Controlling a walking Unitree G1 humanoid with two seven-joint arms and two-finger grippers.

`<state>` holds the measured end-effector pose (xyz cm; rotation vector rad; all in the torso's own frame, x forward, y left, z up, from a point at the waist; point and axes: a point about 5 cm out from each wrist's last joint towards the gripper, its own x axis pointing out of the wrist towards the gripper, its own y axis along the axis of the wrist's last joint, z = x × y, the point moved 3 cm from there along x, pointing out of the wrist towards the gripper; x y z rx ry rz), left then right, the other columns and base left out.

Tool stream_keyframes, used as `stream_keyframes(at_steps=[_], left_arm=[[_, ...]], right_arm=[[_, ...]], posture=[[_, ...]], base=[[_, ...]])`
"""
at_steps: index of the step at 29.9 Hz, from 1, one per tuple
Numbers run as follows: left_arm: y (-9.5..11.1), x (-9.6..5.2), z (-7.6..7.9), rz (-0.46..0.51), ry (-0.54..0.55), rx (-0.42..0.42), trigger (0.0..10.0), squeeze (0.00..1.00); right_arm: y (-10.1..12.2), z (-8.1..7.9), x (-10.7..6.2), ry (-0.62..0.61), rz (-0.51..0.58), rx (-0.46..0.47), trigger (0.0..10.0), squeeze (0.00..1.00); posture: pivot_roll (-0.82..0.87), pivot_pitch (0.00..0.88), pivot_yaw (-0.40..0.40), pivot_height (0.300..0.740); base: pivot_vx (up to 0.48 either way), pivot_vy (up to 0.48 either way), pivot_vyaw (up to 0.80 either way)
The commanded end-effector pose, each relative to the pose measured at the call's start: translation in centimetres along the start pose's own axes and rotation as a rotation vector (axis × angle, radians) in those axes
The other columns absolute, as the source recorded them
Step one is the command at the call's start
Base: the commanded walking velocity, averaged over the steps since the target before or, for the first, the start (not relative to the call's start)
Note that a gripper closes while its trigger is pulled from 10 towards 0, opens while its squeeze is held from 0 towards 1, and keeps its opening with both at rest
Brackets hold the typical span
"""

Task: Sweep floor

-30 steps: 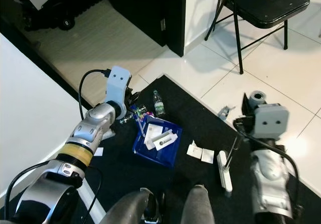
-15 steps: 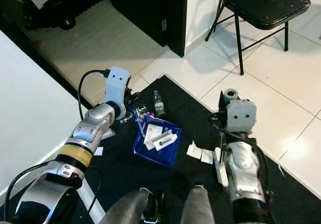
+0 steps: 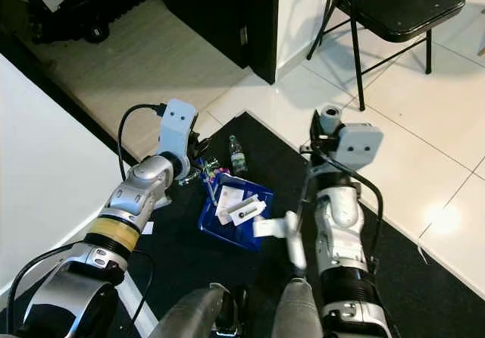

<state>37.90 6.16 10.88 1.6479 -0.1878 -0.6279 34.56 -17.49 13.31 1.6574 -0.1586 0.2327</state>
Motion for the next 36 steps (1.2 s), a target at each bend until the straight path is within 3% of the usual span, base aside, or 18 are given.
stream_keyframes(at_steps=[1, 5, 10, 17, 22, 25, 27, 28, 36], left_arm=[[-2.9, -0.1, 2.1, -0.095, -0.108, -0.082, 10.0, 0.00], [-2.9, -0.1, 2.2, -0.094, -0.112, -0.083, 10.0, 0.00], [-2.9, 0.0, 2.5, -0.093, -0.118, -0.084, 10.0, 0.00], [-2.7, 0.1, 2.3, -0.093, -0.102, -0.105, 10.0, 0.00], [-2.8, 0.2, 0.3, -0.115, 0.017, -0.184, 10.0, 0.00], [-3.2, -0.4, -2.8, -0.145, 0.166, -0.311, 10.0, 0.00], [-3.2, -0.4, -2.8, -0.145, 0.166, -0.311, 10.0, 0.00], [-3.2, -1.1, -4.3, -0.151, 0.215, -0.339, 10.0, 0.00], [-2.8, -2.5, -6.3, -0.166, 0.245, -0.333, 10.0, 0.00]], right_arm=[[1.0, -1.7, 0.7, 0.053, 0.060, 0.049, 10.0, 0.00], [1.6, -2.4, 1.1, 0.083, 0.084, 0.074, 10.0, 0.00], [3.9, -4.0, 1.8, 0.147, 0.158, 0.117, 10.0, 0.00], [6.9, -4.5, 1.2, 0.217, 0.234, 0.062, 10.0, 0.00], [7.8, -4.5, -0.2, 0.261, 0.240, 0.033, 10.0, 0.00], [8.0, -3.8, -2.0, 0.265, 0.213, 0.001, 10.0, 0.00], [8.0, -3.8, -2.0, 0.265, 0.213, 0.001, 10.0, 0.00], [7.7, -2.7, -2.6, 0.230, 0.187, -0.014, 10.0, 0.00], [5.7, -1.3, -3.4, 0.170, 0.100, -0.037, 10.0, 0.00]], posture=[[-0.13, 0.243, 0.148, 0.740], [-0.13, 0.240, 0.146, 0.740], [-0.14, 0.238, 0.142, 0.740], [-0.15, 0.236, 0.134, 0.740], [-0.16, 0.237, 0.130, 0.740], [-0.17, 0.236, 0.126, 0.740], [-0.17, 0.236, 0.126, 0.740], [-0.18, 0.232, 0.124, 0.740], [-0.17, 0.221, 0.123, 0.740]], base=[[0.000, 0.000, 0.00], [0.000, 0.000, 0.00], [0.000, 0.000, 0.00], [0.000, 0.000, 0.00], [0.000, 0.000, 0.00], [0.000, 0.000, 0.00], [0.000, 0.000, 0.00], [0.000, 0.000, 0.00], [0.000, 0.000, 0.00]])
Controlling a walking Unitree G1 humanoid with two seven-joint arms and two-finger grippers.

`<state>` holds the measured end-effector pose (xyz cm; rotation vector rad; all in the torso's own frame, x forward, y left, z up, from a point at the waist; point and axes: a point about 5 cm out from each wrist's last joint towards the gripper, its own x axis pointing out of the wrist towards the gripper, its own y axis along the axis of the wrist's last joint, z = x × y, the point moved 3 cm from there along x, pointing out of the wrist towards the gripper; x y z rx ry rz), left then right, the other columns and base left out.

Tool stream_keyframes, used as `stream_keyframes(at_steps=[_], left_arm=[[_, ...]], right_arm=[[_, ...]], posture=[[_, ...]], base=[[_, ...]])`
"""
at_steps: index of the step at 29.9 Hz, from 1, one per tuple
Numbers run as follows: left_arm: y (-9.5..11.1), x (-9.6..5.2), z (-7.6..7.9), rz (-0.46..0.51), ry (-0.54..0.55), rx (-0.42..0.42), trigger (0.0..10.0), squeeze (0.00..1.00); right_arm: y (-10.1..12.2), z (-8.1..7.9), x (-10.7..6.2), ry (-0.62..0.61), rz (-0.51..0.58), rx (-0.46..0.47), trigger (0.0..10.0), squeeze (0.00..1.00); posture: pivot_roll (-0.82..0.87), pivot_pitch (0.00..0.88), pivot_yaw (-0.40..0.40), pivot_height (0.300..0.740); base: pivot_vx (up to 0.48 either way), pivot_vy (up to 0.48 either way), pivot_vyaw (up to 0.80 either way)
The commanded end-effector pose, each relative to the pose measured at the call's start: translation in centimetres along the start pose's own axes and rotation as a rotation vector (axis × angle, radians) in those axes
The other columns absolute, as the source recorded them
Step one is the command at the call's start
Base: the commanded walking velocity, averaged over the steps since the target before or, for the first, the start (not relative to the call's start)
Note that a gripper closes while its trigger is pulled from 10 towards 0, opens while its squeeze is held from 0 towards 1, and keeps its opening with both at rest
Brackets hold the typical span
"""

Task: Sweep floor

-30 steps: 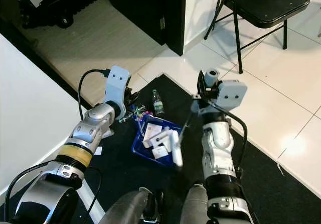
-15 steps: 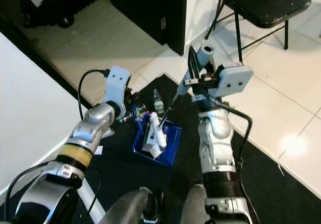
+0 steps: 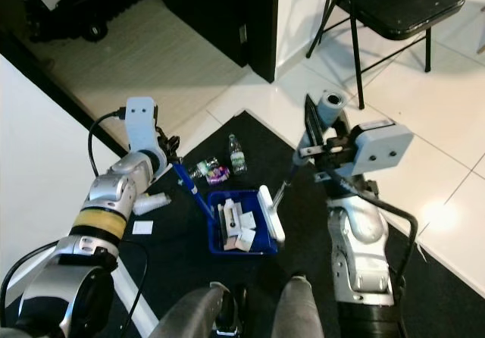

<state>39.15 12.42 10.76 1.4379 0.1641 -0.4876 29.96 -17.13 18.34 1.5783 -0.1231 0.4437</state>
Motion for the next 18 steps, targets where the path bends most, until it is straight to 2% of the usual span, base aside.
stream_keyframes(at_steps=[1, 5, 10, 14, 18], left_arm=[[-1.6, -0.5, -1.2, -0.078, 0.006, -0.036, 10.0, 0.00], [-1.1, -1.1, -1.9, -0.071, 0.016, -0.066, 10.0, 0.00], [-1.7, -1.8, -2.7, -0.075, 0.038, -0.133, 10.0, 0.00], [-2.2, -2.2, -2.8, -0.093, 0.062, -0.175, 10.0, 0.00], [-1.7, -2.5, -3.1, -0.042, 0.096, -0.203, 10.0, 0.00]], right_arm=[[-0.5, -0.2, -0.3, -0.005, -0.023, 0.007, 10.0, 0.00], [-0.9, 0.3, -0.7, -0.022, -0.051, -0.011, 10.0, 0.00], [0.1, 2.7, -0.8, -0.051, -0.054, -0.139, 10.0, 0.00], [0.9, 4.1, -0.8, -0.083, -0.045, -0.168, 10.0, 0.00], [0.8, 5.3, -1.1, -0.147, -0.055, -0.199, 10.0, 0.00]], posture=[[-0.16, 0.216, 0.122, 0.740], [-0.16, 0.212, 0.121, 0.740], [-0.16, 0.202, 0.118, 0.740], [-0.17, 0.195, 0.116, 0.740], [-0.17, 0.185, 0.113, 0.740]], base=[[0.000, 0.000, 0.00], [0.000, 0.000, 0.00], [0.000, 0.000, 0.00], [0.000, 0.000, 0.00], [0.000, 0.000, 0.00]])
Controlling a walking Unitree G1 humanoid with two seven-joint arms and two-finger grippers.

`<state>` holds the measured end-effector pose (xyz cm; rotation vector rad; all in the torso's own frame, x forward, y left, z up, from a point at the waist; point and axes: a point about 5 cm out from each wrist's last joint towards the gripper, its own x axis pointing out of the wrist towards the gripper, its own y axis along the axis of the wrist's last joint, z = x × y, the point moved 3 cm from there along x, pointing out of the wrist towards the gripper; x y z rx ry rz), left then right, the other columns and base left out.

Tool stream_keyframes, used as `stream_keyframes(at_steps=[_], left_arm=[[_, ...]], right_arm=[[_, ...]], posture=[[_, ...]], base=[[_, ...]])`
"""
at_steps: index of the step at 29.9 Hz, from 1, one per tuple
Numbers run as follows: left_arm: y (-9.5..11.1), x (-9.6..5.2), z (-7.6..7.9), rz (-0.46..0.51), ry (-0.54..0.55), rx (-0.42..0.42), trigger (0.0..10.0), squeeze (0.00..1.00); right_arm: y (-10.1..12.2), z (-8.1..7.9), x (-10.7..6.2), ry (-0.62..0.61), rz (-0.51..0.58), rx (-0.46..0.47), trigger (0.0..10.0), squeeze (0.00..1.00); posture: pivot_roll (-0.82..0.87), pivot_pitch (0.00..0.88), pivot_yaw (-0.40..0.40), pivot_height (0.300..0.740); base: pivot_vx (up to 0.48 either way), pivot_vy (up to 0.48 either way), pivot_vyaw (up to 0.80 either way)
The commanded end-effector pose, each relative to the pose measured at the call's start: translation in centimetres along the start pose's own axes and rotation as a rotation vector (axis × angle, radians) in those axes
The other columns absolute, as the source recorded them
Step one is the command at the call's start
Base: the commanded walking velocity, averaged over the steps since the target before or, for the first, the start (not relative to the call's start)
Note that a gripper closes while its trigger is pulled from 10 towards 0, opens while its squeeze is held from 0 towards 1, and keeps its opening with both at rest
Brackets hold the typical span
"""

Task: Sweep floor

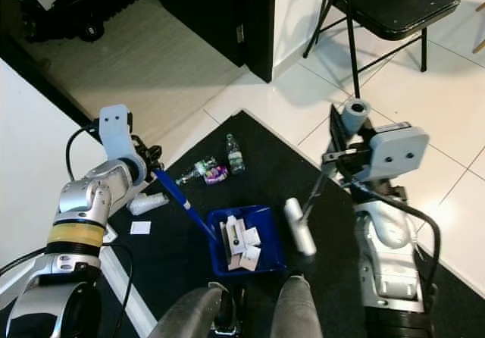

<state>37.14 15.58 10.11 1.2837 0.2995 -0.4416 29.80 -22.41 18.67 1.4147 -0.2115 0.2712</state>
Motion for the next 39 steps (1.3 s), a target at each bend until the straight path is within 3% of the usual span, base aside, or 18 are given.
stream_keyframes(at_steps=[1, 5, 8, 16, 21, 27, 33, 39], left_arm=[[-0.4, -0.2, -0.4, 0.004, 0.013, -0.027, 10.0, 0.00], [0.6, -0.4, 0.3, 0.073, -0.006, -0.027, 10.0, 0.00], [2.1, -0.9, 2.1, 0.191, -0.070, -0.073, 10.0, 0.00], [2.8, -1.8, 3.4, 0.288, -0.098, -0.086, 10.0, 0.00], [2.9, -1.9, 3.2, 0.313, -0.082, -0.075, 10.0, 0.00], [2.7, -1.9, 2.7, 0.341, -0.032, 0.031, 10.0, 0.00], [1.1, -1.5, 1.4, 0.284, 0.028, 0.155, 10.0, 0.00], [0.5, -1.1, 0.6, 0.247, 0.048, 0.159, 10.0, 0.00]], right_arm=[[0.1, 0.1, 0.0, -0.016, 0.006, -0.003, 10.0, 0.00], [-0.7, 0.5, -0.2, -0.061, -0.023, 0.014, 10.0, 0.00], [-2.1, 0.8, -0.4, -0.127, -0.060, 0.071, 10.0, 0.00], [-2.9, 0.9, -0.3, -0.127, -0.082, 0.078, 10.0, 0.00], [-3.1, 1.1, -0.3, -0.128, -0.088, 0.073, 10.0, 0.00], [-3.0, 2.1, -0.1, -0.141, -0.084, 0.044, 10.0, 0.00], [-3.0, 4.0, -0.6, -0.217, -0.096, -0.010, 10.0, 0.00], [-3.6, 5.3, -1.6, -0.308, -0.122, -0.031, 10.0, 0.00]], posture=[[-0.17, 0.185, 0.113, 0.740], [-0.17, 0.168, 0.107, 0.740], [-0.18, 0.149, 0.102, 0.740], [-0.19, 0.121, 0.087, 0.740], [-0.19, 0.113, 0.084, 0.740], [-0.19, 0.100, 0.093, 0.740], [-0.20, 0.098, 0.120, 0.740], [-0.21, 0.094, 0.143, 0.740]], base=[[0.000, 0.000, 0.00], [0.000, 0.000, 0.00], [0.000, 0.000, 0.00], [0.000, 0.000, 0.00], [0.000, 0.000, 0.00], [0.000, 0.000, 0.00], [0.000, 0.000, 0.00], [0.000, 0.000, 0.00]])
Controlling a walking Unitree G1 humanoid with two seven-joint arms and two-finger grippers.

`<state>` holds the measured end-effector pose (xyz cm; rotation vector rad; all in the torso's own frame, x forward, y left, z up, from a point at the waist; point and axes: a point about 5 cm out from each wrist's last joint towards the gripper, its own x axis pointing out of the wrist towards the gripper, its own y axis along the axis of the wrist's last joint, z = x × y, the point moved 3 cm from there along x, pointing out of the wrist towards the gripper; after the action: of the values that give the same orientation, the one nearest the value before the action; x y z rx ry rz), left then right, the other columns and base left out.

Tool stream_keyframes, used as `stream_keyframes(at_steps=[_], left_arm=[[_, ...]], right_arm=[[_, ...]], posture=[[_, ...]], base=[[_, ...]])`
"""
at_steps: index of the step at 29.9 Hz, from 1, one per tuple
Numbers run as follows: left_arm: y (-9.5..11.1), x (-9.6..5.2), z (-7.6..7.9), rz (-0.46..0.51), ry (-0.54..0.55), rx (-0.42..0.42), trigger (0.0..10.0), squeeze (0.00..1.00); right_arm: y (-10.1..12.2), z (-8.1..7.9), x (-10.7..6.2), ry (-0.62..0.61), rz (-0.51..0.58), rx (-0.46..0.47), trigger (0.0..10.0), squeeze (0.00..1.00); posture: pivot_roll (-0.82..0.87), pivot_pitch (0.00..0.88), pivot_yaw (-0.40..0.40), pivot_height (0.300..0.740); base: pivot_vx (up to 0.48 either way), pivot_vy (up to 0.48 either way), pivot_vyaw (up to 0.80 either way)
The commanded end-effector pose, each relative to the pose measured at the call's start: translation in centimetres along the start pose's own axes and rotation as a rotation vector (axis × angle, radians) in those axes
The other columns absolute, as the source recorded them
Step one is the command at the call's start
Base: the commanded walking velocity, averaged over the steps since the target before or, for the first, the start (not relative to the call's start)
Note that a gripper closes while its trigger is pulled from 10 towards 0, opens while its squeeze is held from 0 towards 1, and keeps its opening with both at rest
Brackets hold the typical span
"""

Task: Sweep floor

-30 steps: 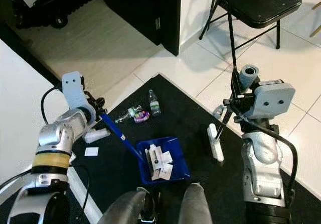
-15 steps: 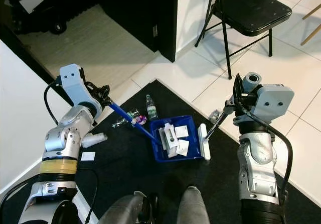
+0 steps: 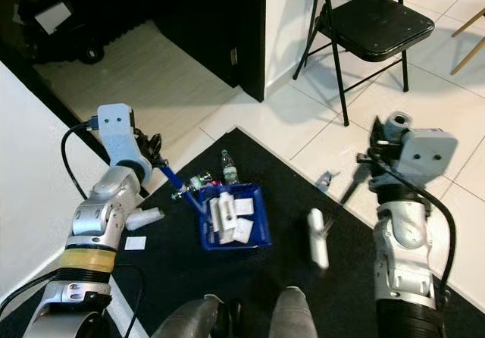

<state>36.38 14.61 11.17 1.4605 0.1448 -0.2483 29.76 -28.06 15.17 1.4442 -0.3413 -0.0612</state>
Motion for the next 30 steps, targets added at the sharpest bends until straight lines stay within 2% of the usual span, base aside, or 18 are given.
stream_keyframes(at_steps=[1, 8, 15, 25, 30], left_arm=[[0.0, 0.0, -0.7, 0.012, 0.021, -0.002, 10.0, 0.00], [-0.3, 0.3, -1.8, -0.008, 0.081, -0.029, 10.0, 0.00], [-0.8, 0.6, -3.2, -0.069, 0.129, -0.044, 10.0, 0.00], [-0.3, 0.9, -3.0, -0.074, 0.111, -0.059, 10.0, 0.00], [-0.4, 0.9, -3.0, -0.081, 0.109, -0.059, 10.0, 0.00]], right_arm=[[0.2, 0.5, -0.2, -0.039, 0.025, -0.016, 10.0, 0.00], [-0.3, 1.0, -0.1, -0.086, 0.015, -0.024, 10.0, 0.00], [-0.6, 0.3, 0.0, -0.077, 0.010, -0.019, 10.0, 0.00], [-0.9, -0.4, 0.2, -0.068, 0.011, 0.001, 10.0, 0.00], [-1.2, -0.4, 0.2, -0.075, 0.003, 0.012, 10.0, 0.00]], posture=[[-0.21, 0.093, 0.144, 0.740], [-0.22, 0.085, 0.152, 0.740], [-0.21, 0.085, 0.148, 0.740], [-0.20, 0.088, 0.151, 0.740], [-0.19, 0.089, 0.154, 0.740]], base=[[0.000, 0.000, 0.00], [0.000, 0.000, 0.00], [0.000, 0.000, 0.00], [0.000, 0.000, 0.00], [0.000, 0.000, 0.66]])
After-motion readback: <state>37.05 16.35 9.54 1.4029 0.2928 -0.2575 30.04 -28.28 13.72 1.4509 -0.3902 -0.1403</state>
